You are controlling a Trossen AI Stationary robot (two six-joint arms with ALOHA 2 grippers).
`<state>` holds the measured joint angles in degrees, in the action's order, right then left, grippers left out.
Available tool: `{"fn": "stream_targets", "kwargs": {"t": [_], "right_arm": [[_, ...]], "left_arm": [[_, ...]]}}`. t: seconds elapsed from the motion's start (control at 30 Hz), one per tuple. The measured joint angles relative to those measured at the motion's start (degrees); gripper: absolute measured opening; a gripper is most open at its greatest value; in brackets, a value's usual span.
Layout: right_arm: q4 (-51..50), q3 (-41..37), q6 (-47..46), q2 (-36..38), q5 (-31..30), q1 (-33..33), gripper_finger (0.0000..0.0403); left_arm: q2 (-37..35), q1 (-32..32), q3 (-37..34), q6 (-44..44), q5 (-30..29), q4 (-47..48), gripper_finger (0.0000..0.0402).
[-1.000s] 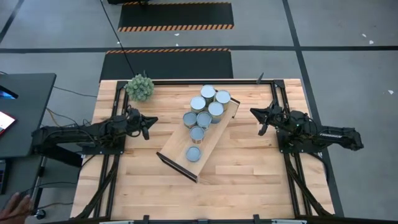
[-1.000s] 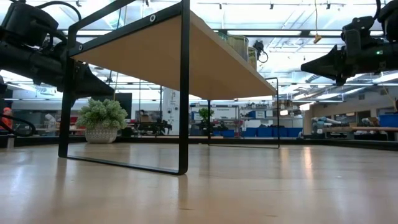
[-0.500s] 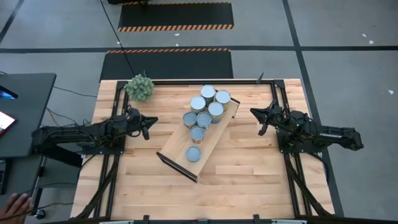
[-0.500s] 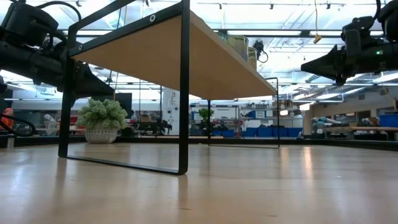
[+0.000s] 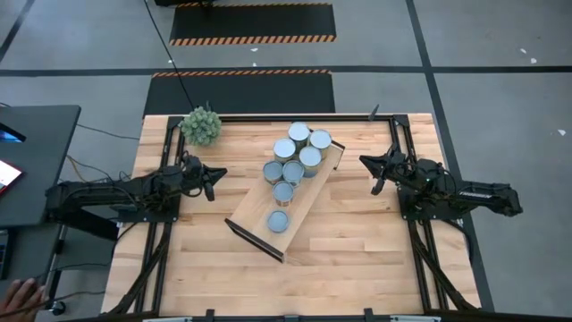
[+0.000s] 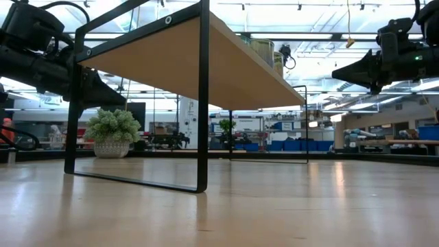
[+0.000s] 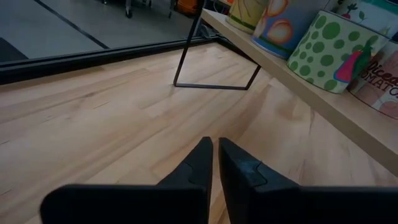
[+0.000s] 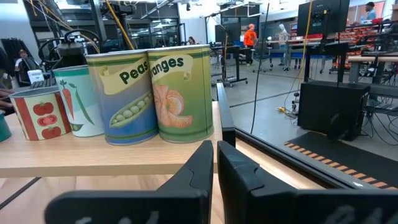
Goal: Pick and place cans onto a shelf
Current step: Return to Home Position
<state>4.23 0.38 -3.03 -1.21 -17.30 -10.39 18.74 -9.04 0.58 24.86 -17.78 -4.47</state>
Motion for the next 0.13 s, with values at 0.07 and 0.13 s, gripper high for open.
{"fn": "stream_targets", "kwargs": {"t": [0.07, 0.13], "right_arm": [[0.0, 0.0, -0.02, 0.0, 0.0, 0.0, 0.0029], [0.0, 0.0, 0.0, 0.0, 0.01, 0.0, 0.0029]], "left_arm": [[0.0, 0.0, 0.0, 0.02, 0.0, 0.0, 0.0033], [0.0, 0.0, 0.0, 0.0, 0.0, 0.0, 0.003]]}}
